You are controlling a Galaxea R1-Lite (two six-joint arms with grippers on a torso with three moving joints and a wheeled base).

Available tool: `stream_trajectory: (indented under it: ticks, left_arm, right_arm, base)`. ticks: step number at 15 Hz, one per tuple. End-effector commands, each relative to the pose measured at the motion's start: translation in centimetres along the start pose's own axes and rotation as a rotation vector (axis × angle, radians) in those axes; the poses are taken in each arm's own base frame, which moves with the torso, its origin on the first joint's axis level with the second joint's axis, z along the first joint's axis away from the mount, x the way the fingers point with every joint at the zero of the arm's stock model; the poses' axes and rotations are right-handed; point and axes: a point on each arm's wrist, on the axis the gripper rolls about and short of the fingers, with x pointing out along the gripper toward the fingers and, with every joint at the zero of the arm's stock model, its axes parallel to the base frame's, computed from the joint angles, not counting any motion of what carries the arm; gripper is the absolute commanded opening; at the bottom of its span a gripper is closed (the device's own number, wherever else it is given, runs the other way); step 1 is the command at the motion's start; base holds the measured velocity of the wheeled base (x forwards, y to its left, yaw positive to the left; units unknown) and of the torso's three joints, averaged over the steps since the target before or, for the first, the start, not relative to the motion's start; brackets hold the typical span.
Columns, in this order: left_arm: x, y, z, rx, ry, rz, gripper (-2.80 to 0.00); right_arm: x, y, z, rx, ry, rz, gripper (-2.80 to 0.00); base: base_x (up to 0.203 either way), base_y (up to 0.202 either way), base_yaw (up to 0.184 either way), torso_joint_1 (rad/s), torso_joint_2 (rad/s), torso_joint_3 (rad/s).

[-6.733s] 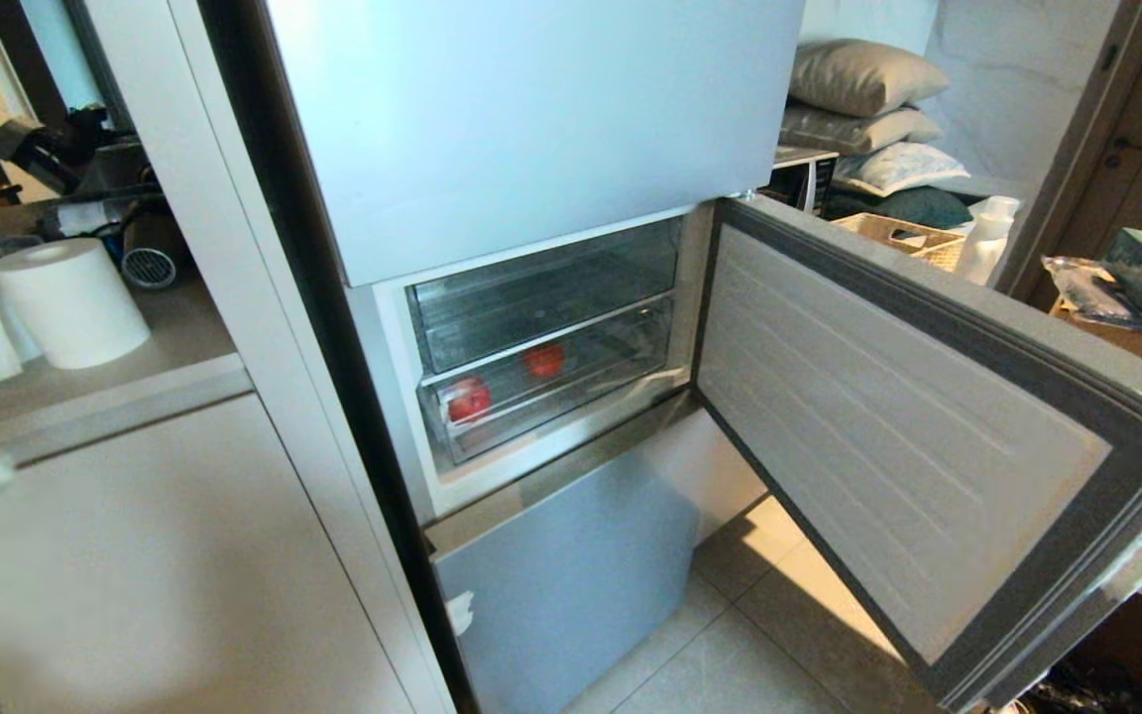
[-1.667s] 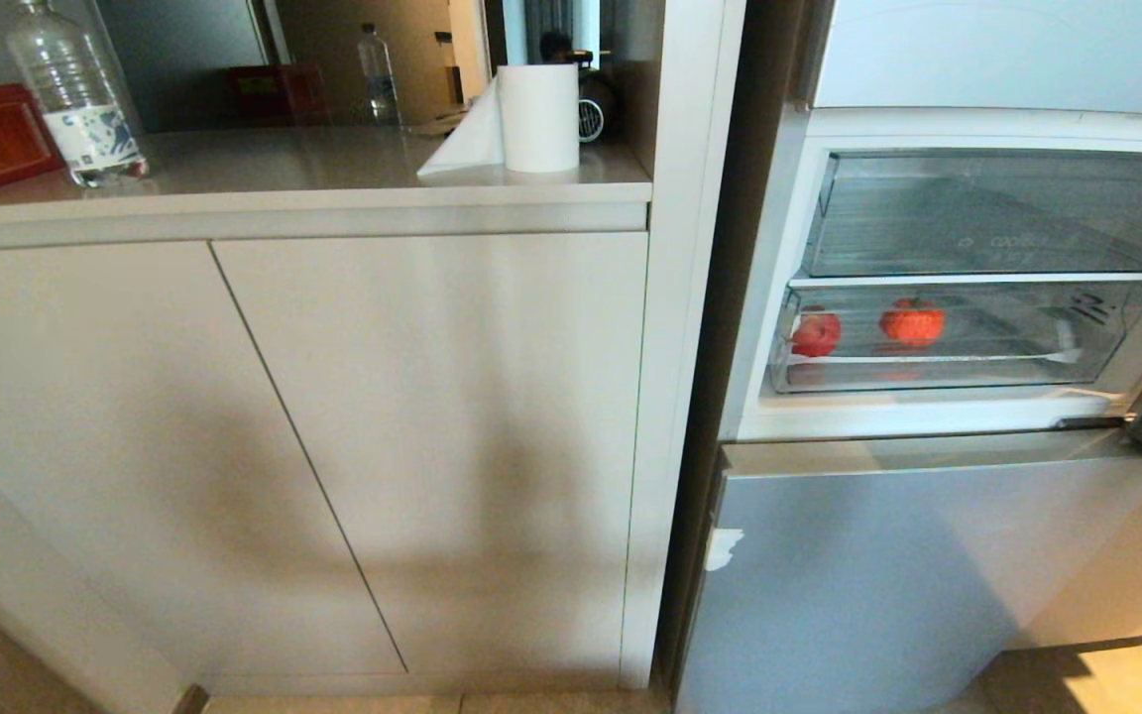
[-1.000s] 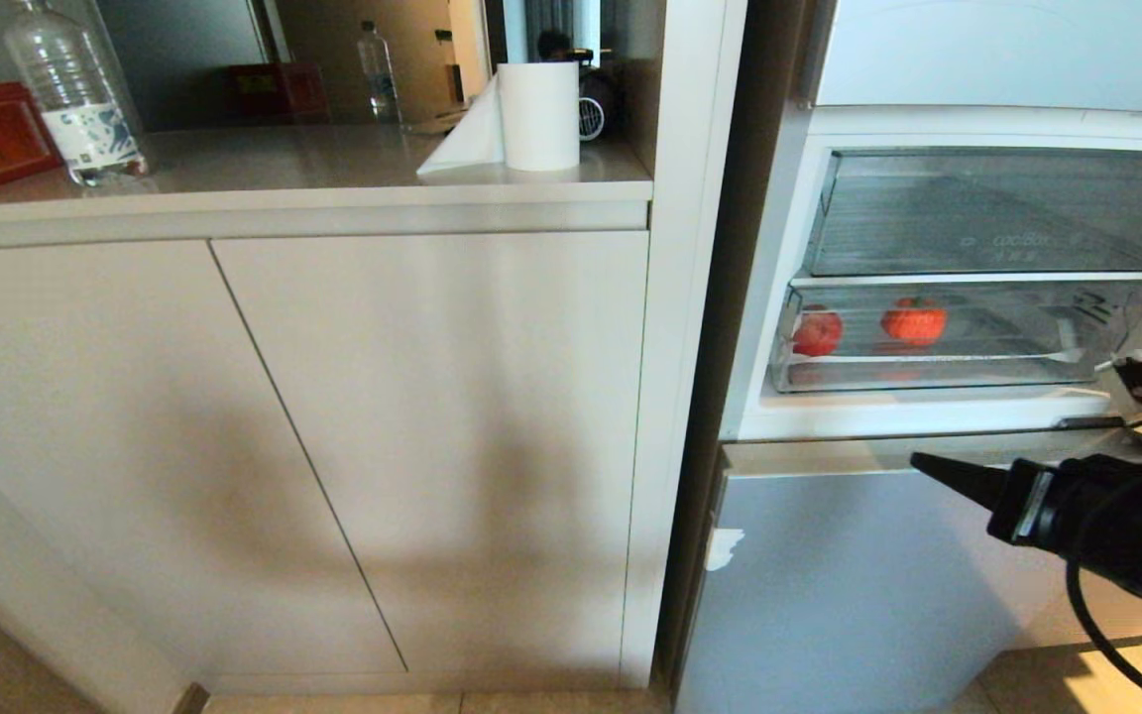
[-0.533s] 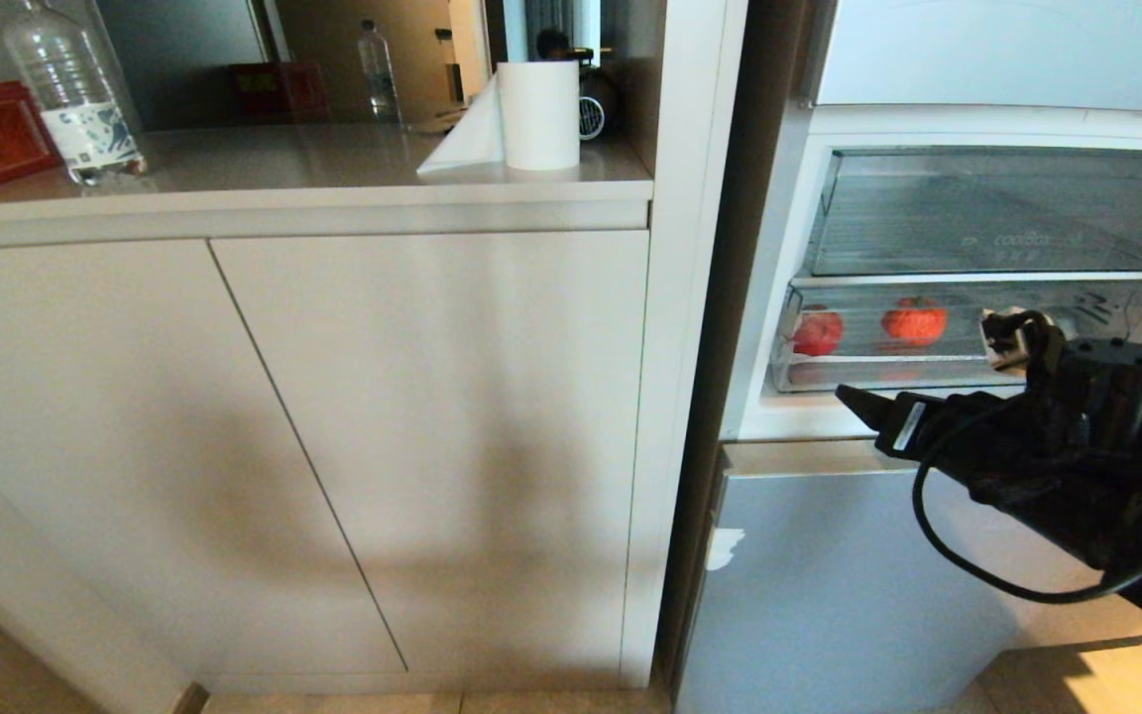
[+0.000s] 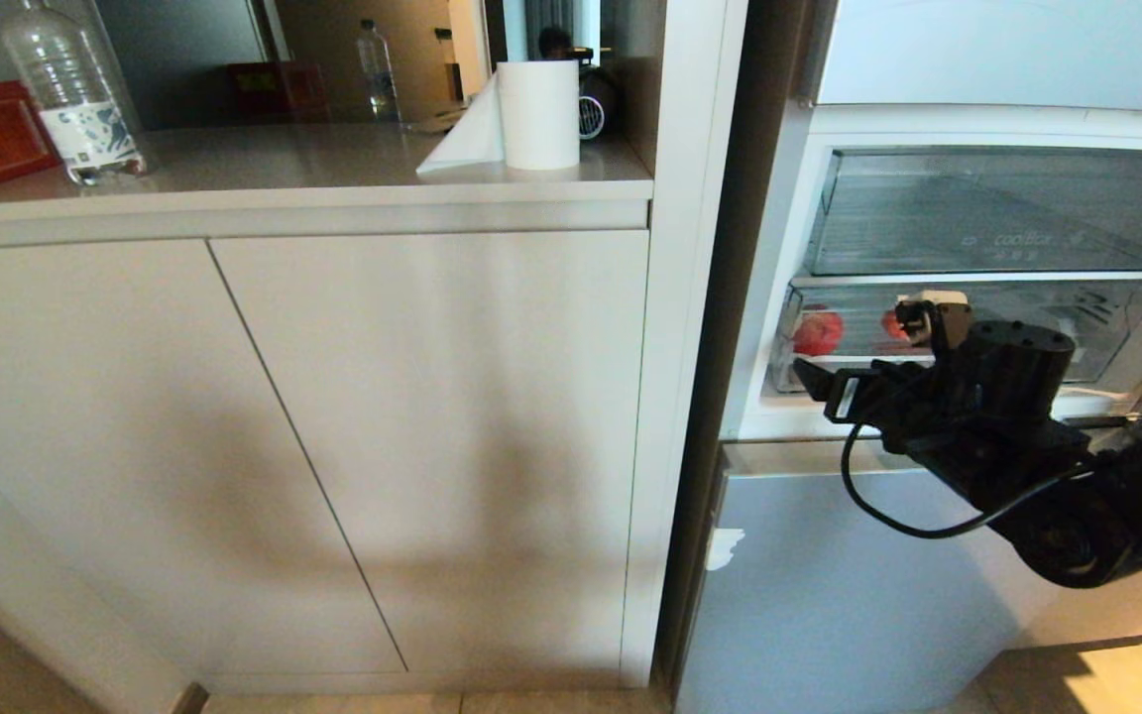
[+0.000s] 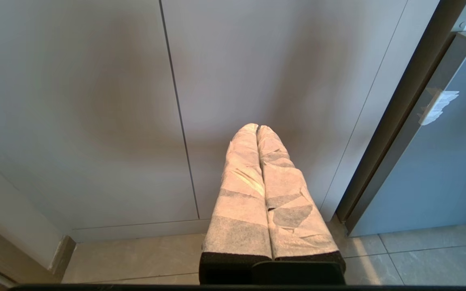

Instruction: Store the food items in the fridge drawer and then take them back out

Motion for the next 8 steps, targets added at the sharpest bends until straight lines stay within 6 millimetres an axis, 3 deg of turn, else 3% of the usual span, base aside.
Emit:
stream_trajectory:
  ticks: [1,8]
  left_arm:
    - [0.0,0.0,0.0,0.000,0.003,0.000,-2.80]
    - [0.0,0.0,0.0,0.000,0.003,0.002,-2.80]
  right_arm:
    - [1.8,0.1,-0.3,0.002,-0.042,-0.006,0.00]
    - [4.2,0.4,-0.1,0.013,-0.094,-0.021,0.00]
  base:
    - [0.000,0.000,0.000,0.000,0.00,0.000]
    - [0.000,0.000,0.000,0.000,0.00,0.000]
